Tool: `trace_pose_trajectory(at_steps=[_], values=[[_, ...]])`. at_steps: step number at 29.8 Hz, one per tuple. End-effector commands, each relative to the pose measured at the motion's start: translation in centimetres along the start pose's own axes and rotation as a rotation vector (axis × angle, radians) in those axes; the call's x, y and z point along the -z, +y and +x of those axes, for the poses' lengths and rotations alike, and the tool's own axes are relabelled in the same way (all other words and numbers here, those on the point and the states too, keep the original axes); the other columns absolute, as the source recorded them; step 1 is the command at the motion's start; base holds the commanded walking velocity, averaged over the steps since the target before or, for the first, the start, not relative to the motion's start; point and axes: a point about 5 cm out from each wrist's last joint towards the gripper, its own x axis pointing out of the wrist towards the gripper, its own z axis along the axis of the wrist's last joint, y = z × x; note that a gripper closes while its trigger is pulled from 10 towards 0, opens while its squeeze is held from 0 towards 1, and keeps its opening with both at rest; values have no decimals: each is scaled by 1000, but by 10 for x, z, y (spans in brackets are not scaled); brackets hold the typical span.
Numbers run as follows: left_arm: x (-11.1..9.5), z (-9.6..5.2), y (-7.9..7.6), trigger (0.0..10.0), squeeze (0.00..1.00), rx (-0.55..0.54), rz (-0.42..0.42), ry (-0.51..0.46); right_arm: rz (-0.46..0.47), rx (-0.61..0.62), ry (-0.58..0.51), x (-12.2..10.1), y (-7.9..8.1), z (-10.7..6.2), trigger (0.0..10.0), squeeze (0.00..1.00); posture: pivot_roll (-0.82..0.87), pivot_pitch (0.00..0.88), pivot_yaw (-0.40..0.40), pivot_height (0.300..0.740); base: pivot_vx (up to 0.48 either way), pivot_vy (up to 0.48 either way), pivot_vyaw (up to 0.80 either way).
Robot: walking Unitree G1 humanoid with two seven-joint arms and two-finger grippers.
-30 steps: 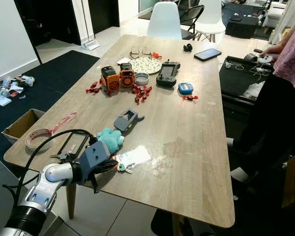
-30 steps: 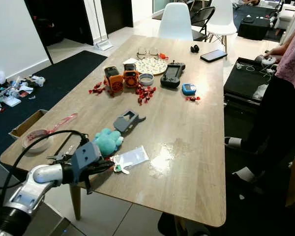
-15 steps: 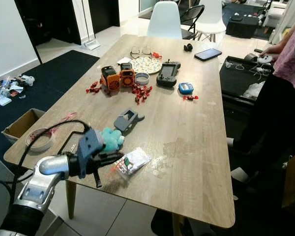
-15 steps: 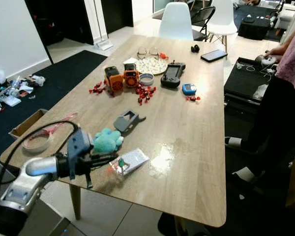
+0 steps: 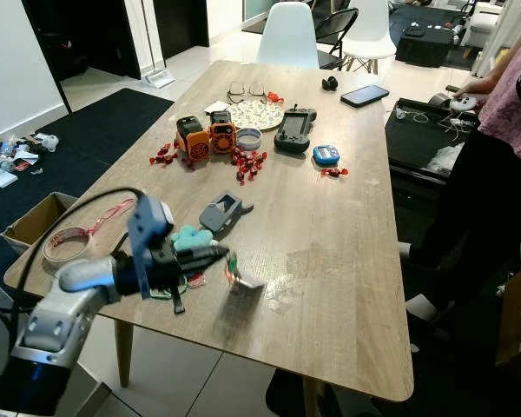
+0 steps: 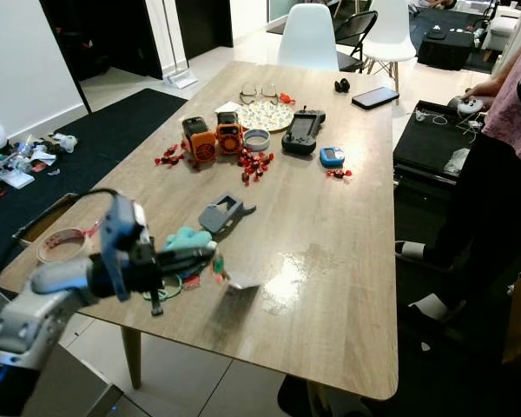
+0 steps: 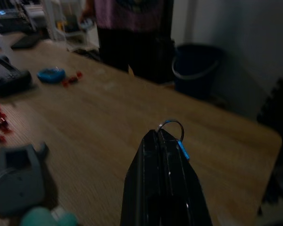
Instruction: Hang keys on a hook
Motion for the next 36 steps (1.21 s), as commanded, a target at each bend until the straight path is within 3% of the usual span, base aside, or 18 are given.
trace_pose_trajectory(at_steps=[1, 5, 7, 10, 11, 12, 14, 17, 18, 23, 26, 32, 34, 35, 36], values=[[-13, -2, 3, 0, 0, -23, -31, -75, 3, -6, 12, 4, 2, -1, 10000, 0, 38, 82, 14, 740, 0, 0, 0], [-18, -8, 8, 0, 0, -33, -38, -77, 3, -6, 12, 4, 2, -1, 10000, 0, 37, 82, 15, 740, 0, 0, 0], [-16, -21, 12, 0, 0, -27, -39, -10, 3, -5, 12, 4, 2, -1, 10000, 0, 35, 83, 16, 740, 0, 0, 0], [-16, -28, 13, 0, 0, -27, -48, 14, 4, -4, 13, 4, 2, -1, 10000, 0, 35, 83, 16, 740, 0, 0, 0], [-16, -37, 16, 0, 0, -23, -55, 39, 4, -4, 13, 4, 2, -1, 10000, 0, 35, 83, 17, 740, 0, 0, 0], [-16, -37, 16, 0, 0, -23, -55, 39, 4, -4, 13, 4, 2, -1, 10000, 0, 35, 83, 17, 740, 0, 0, 0], [-13, -59, 18, 0, 0, -16, -80, 115, 4, -3, 12, 4, 1, -2, 10000, 0, 34, 83, 17, 740, 0, 0, 0], [-10, -71, 18, 0, 0, -7, -93, 162, 5, -2, 12, 4, 1, -2, 10000, 0, 33, 83, 16, 740, 0, 0, 0], [-5, -82, 16, 0, 0, 6, -105, 224, 4, -2, 12, 4, 1, -2, 10000, 0, 34, 84, 16, 740, 0, 0, 0], [-2, -89, 13, 0, 0, 18, -114, 264, 4, -2, 12, 4, 1, -2, 10000, 0, 34, 84, 16, 740, 0, 0, 0], [16, -103, -2, 0, 0, 91, -151, 398, 3, -2, 12, 4, 0, -2, 10000, 0, 34, 85, 12, 740, 0, 0, 0], [30, -114, -13, 0, 0, 129, -208, 493, 2, -2, 11, 4, 0, -2, 10000, 0, 33, 84, 12, 740, 0, 0, 0], [41, -129, -16, 0, 0, 140, -245, 621, 1, -2, 11, 3, -1, -1, 10000, 0, 34, 82, 11, 740, 0, 0, 0], [41, -129, -16, 0, 0, 140, -245, 621, 1, -2, 11, 3, -1, -1, 10000, 0, 34, 82, 11, 740, 0, 0, 0], [47, -136, -17, 0, 0, 139, -252, 688, 0, -2, 11, 3, -1, -1, 10000, 0, 33, 81, 11, 740, 0, 0, 0]])
